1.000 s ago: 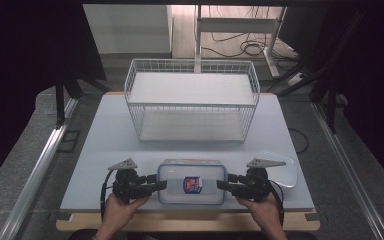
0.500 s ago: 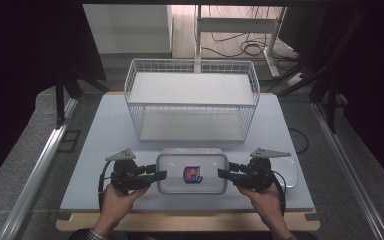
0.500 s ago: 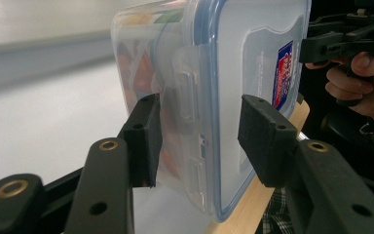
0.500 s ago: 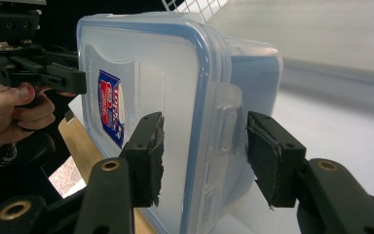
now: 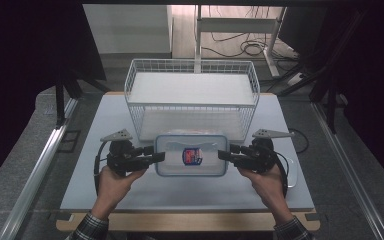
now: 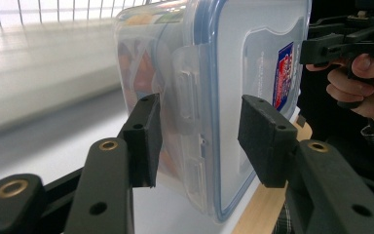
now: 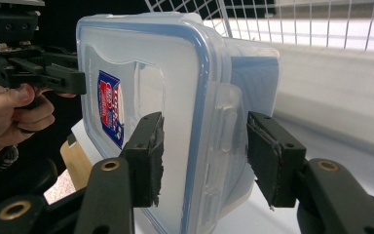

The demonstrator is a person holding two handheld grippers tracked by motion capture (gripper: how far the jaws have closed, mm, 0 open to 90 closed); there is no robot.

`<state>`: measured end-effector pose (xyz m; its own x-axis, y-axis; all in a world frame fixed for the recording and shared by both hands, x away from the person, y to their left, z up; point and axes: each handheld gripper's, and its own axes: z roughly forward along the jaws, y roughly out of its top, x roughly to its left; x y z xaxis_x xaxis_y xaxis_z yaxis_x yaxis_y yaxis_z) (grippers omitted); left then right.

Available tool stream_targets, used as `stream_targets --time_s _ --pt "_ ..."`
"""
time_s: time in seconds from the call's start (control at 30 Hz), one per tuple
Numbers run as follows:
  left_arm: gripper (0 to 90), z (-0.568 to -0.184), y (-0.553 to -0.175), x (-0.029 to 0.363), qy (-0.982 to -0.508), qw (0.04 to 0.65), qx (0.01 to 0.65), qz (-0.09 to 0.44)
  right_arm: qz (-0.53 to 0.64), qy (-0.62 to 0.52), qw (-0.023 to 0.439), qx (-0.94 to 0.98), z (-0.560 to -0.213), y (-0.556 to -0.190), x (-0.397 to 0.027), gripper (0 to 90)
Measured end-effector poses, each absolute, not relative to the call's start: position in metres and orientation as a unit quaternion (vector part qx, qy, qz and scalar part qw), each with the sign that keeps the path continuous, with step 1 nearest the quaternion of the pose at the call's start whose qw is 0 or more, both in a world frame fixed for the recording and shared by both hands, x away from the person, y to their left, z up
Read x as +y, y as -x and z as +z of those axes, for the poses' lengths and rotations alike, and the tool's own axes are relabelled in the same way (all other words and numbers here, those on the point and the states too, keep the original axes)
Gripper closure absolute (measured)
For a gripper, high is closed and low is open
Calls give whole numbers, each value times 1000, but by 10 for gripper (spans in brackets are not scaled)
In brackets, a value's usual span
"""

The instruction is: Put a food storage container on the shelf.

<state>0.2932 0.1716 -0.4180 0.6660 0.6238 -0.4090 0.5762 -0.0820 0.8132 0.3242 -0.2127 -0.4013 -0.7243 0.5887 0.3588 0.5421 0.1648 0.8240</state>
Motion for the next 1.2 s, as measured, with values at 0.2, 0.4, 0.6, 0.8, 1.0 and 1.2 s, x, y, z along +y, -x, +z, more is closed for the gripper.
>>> stream_targets --time_s 0.2,0.4,0.6,0.8,1.0,1.2 --pt "521 -400 -306 173 -733 546 404 30 534 -367 30 761 -384 -336 -212 494" --pt "521 -386 -319 174 -727 556 400 33 537 -362 42 760 -363 -349 -210 492" --pt "522 -369 -334 179 -724 562 398 36 540 -360 50 759 -346 -362 -206 492" --pt "523 -348 -353 184 -720 569 395 39 547 -356 57 755 -328 -378 -201 492" --pt "523 -327 -373 188 -717 573 395 40 553 -351 68 752 -308 -394 -197 492" --pt "523 -317 -392 189 -715 576 395 42 554 -354 70 750 -295 -412 -196 491"
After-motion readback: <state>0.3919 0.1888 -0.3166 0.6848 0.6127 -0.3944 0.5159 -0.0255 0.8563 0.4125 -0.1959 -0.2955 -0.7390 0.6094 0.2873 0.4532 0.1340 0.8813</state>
